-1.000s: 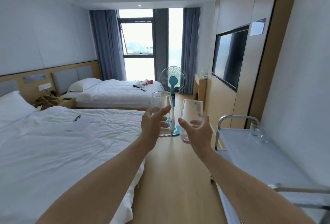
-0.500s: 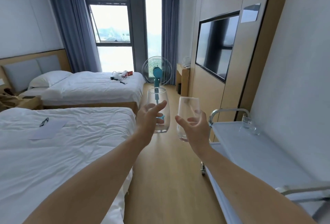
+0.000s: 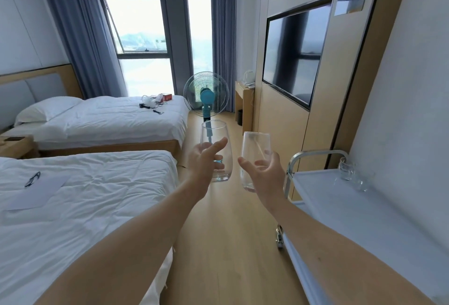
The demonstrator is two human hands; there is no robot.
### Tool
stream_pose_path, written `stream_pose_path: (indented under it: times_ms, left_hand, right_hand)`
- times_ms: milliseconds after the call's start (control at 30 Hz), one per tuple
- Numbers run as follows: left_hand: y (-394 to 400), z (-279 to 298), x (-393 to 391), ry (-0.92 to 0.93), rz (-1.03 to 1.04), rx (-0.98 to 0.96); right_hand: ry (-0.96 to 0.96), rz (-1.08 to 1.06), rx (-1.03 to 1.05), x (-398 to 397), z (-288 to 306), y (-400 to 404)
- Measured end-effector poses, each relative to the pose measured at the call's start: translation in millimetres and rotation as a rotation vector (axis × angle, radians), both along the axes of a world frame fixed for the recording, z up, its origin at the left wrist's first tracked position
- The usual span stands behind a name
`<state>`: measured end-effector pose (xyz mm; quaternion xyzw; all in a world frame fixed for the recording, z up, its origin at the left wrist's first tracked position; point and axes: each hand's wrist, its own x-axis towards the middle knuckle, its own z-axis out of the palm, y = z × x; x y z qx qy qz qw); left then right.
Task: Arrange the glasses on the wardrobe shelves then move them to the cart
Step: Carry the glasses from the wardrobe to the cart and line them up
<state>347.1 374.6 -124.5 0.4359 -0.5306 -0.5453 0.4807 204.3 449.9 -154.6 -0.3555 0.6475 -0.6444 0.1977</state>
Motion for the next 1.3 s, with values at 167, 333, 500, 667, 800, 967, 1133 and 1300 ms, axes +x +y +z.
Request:
stream_pose_path:
  times_ms: [167, 333, 500, 667, 800, 967, 1133, 1300]
  left_hand:
    - [-69, 1, -49, -0.009, -0.007, 0.001]
    - [-128, -1, -90, -0.012, -0.022, 0.021]
    - [-171, -5, -119, -0.012, -0.032, 0.036]
    - [-206, -14, -144, -0.040, -0.047, 0.045]
    - [-232, -21, -165, -0.047, -0.097, 0.061]
    - [-263, -31, -195, -0.044, -0.166, 0.069]
    - [-307, -43, -228, -0.029, -0.296, 0.094]
    - [-363, -56, -268, -0.053, -0.441, 0.145]
  right_hand:
    - [-0.005, -0.030, 0.001, -46, -1, -73]
    - [-0.015, -0.038, 0.014, -88, -2, -134]
    - [-0.043, -0.049, 0.013, -117, -10, -180]
    - [-0.062, -0.083, 0.023, -139, -21, -209]
    - [-0.093, -0.097, 0.050, -156, -29, -224]
    - [-0.111, -0.164, 0.047, -180, -37, -246]
    - [-0.099, -0.270, 0.045, -207, -50, -280]
    - [-0.044, -0.433, 0.085, -233, -63, -316]
